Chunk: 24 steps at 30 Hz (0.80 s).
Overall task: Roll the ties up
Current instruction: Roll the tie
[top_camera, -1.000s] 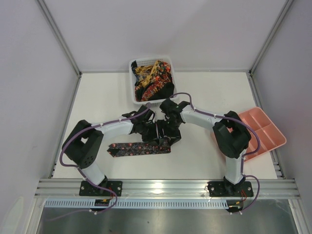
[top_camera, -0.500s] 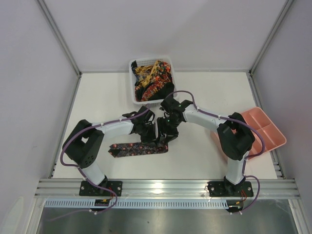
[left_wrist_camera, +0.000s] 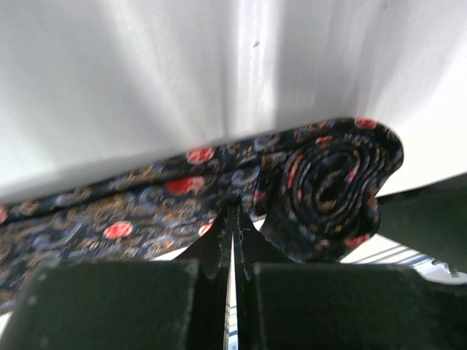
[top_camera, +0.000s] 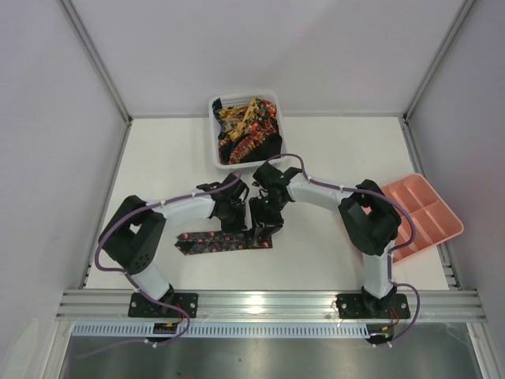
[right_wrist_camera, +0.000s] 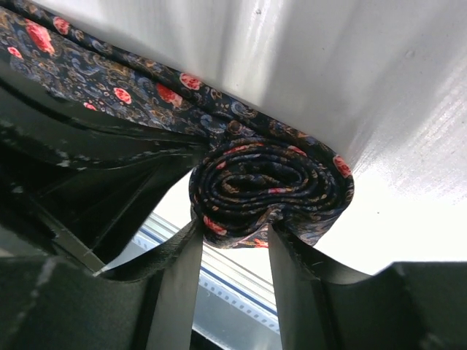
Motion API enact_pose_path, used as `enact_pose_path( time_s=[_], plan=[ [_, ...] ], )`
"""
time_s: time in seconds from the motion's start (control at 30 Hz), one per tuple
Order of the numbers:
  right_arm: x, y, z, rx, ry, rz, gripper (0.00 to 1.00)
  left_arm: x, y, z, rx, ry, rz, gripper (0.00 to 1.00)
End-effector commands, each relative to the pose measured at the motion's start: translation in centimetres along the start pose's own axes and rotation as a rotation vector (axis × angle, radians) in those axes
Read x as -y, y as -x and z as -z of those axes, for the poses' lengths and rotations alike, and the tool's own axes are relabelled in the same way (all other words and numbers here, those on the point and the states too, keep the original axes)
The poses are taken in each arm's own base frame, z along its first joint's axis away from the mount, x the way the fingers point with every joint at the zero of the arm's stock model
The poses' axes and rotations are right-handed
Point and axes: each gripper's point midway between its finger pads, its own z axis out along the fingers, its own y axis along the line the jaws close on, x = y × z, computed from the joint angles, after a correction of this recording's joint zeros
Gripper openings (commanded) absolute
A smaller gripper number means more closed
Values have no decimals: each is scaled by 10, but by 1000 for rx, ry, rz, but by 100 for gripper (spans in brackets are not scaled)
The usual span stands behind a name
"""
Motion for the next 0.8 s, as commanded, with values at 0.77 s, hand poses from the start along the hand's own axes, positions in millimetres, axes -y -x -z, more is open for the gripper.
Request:
enact_pose_path(
  time_s=[0.77],
  plan=[
    [-46, 26, -10, 56, 295, 59, 59, -20, 23, 49, 144, -4, 25, 1]
  ],
)
